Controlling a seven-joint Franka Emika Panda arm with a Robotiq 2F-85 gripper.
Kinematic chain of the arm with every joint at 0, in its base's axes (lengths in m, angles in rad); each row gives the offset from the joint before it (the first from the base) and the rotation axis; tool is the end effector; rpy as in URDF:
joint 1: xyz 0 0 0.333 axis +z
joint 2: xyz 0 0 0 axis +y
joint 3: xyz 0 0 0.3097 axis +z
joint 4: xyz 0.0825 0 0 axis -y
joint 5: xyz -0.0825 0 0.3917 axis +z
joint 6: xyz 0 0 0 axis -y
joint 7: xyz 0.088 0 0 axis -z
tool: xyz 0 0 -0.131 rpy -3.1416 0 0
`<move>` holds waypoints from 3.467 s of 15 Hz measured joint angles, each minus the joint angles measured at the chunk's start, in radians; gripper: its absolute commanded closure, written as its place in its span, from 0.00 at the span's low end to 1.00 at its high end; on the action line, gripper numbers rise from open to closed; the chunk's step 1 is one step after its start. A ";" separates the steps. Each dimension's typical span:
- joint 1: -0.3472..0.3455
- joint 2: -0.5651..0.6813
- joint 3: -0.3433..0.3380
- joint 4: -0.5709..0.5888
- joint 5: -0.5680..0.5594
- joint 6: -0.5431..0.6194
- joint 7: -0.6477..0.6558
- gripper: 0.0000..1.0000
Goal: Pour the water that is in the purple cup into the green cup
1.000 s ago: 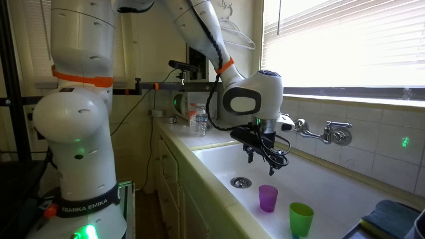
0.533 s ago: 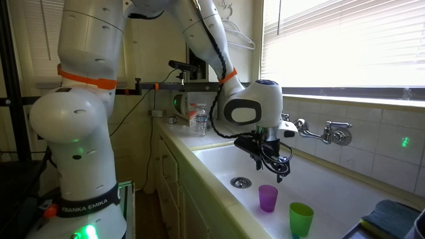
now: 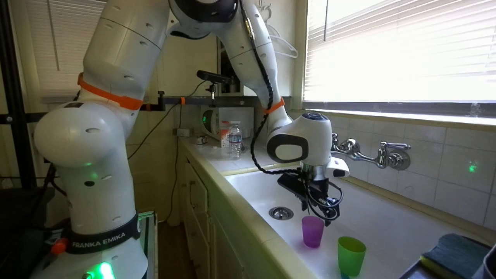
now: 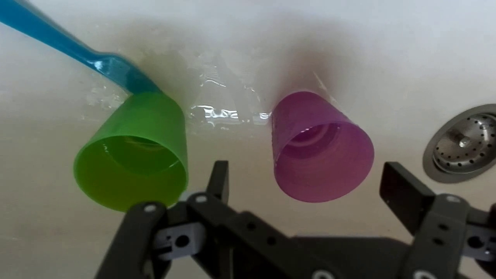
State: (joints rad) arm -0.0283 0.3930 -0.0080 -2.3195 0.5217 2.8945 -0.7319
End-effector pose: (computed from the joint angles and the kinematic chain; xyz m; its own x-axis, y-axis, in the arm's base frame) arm 0.5353 -0.0462 0.1499 0.9545 0.1867 0.2326 0.2070 -0.9761 -0.0662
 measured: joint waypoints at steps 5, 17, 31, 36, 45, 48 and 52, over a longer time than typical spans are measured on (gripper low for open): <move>-0.010 0.083 0.045 0.067 0.029 0.027 0.003 0.00; -0.024 0.210 0.055 0.172 0.038 0.066 0.025 0.47; -0.033 0.233 0.062 0.200 0.039 0.066 0.026 0.99; -0.037 0.231 0.072 0.200 0.039 0.066 0.017 0.99; -0.058 0.128 0.116 0.150 0.037 0.058 -0.066 0.99; -0.058 0.075 0.115 0.109 0.036 0.026 -0.086 0.99; -0.058 -0.004 0.104 0.038 0.032 -0.033 -0.089 0.99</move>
State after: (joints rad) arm -0.0866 0.3892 0.0956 -2.2815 0.5536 2.8615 -0.8206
